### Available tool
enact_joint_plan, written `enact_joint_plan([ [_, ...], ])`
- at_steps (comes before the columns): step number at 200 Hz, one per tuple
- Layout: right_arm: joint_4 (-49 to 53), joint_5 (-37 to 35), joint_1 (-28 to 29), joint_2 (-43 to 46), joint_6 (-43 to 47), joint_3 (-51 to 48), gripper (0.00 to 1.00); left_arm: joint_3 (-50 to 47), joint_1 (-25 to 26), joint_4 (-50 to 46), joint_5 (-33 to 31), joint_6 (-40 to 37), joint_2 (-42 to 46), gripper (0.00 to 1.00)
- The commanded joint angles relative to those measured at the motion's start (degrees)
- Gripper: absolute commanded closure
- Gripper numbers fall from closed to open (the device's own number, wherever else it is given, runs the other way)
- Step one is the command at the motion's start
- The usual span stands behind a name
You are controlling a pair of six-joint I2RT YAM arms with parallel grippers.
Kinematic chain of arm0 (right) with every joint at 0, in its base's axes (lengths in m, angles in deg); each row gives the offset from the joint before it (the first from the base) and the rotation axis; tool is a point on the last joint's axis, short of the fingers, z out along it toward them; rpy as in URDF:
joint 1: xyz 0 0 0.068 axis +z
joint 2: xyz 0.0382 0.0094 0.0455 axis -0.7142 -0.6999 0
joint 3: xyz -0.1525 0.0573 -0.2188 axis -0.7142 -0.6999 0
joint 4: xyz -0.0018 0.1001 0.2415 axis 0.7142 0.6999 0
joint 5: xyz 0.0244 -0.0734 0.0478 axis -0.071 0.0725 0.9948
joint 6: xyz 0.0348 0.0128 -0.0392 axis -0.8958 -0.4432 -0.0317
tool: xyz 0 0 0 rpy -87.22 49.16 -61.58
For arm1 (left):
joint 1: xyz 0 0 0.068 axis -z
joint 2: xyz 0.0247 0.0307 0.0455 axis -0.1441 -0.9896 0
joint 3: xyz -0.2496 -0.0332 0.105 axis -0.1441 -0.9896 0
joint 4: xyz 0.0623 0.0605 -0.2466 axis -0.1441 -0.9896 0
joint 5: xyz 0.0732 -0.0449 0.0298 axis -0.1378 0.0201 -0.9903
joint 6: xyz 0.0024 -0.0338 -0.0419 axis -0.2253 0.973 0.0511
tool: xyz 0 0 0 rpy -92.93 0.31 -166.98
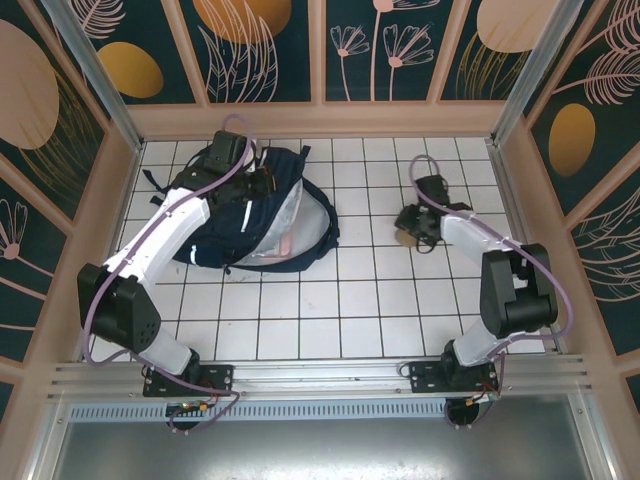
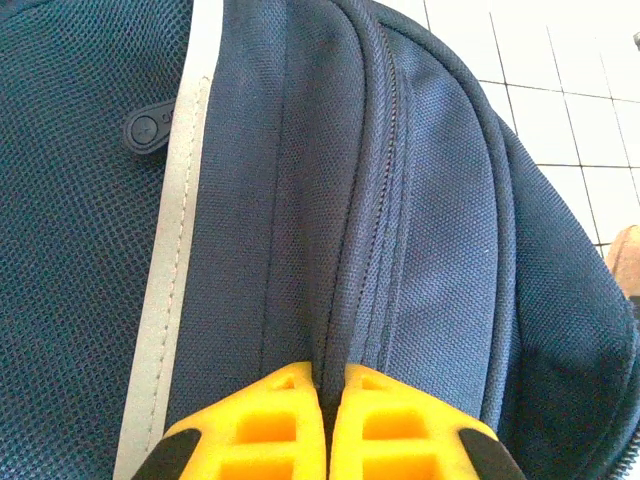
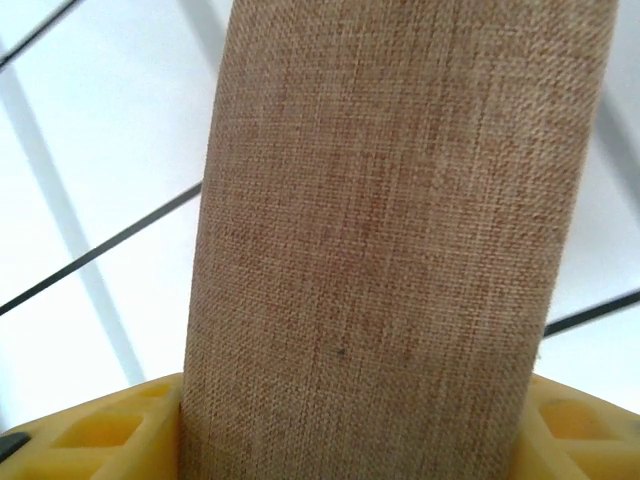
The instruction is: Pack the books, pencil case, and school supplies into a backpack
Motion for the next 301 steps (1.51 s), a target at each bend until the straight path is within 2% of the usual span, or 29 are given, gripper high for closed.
enact_joint_plan([
  [1,-0.4,1.8,7.5,-1.1,-3.7,5.1,0.58,0.1,0.5,6.9,0.3,3.1,4.3,1.0],
  [24,-0.4,1.6,15.4,-5.3,-4.9,11.3,0.58,0.2,0.3,6.8,-1.1,3.5,5.4,1.0],
  [51,-2.3,3.7,21.8,-10.4,-5.7,17.4,0.58,-0.5,0.1,6.7,-1.5,4.0,6.1,1.0],
  [96,-2.4,5.9,27.2,-20.2,-6.5,25.8,0.57,-1.4,0.1,6.9,-0.6,4.6,6.6,1.0],
  [118,-1.7,7.0,28.1,-24.3,-7.0,29.3,0.55,-1.6,0.0,6.9,-0.3,4.7,6.7,1.0],
  [141,-0.2,6.9,28.7,-26.0,-6.3,31.8,0.41,-1.8,0.0,6.9,0.2,4.6,6.7,1.0],
  [168,0.7,5.6,28.8,-23.5,-5.6,31.2,0.27,-2.3,0.1,6.7,0.1,4.3,7.0,1.0],
  [190,1.6,3.8,28.6,-20.5,-4.5,30.0,0.23,-2.6,0.0,6.8,0.0,4.2,7.2,1.0],
  [201,2.2,2.9,28.5,-18.9,-3.9,29.2,0.18,-2.6,0.0,6.8,0.2,4.2,7.1,1.0],
  [257,2.4,0.7,25.9,-15.1,-3.4,24.2,0.18,-2.8,0.0,6.9,1.0,4.3,6.7,1.0],
  [301,2.4,-0.7,22.5,-16.8,-1.7,22.6,0.29,-3.6,0.1,7.0,2.2,4.3,6.5,1.0],
])
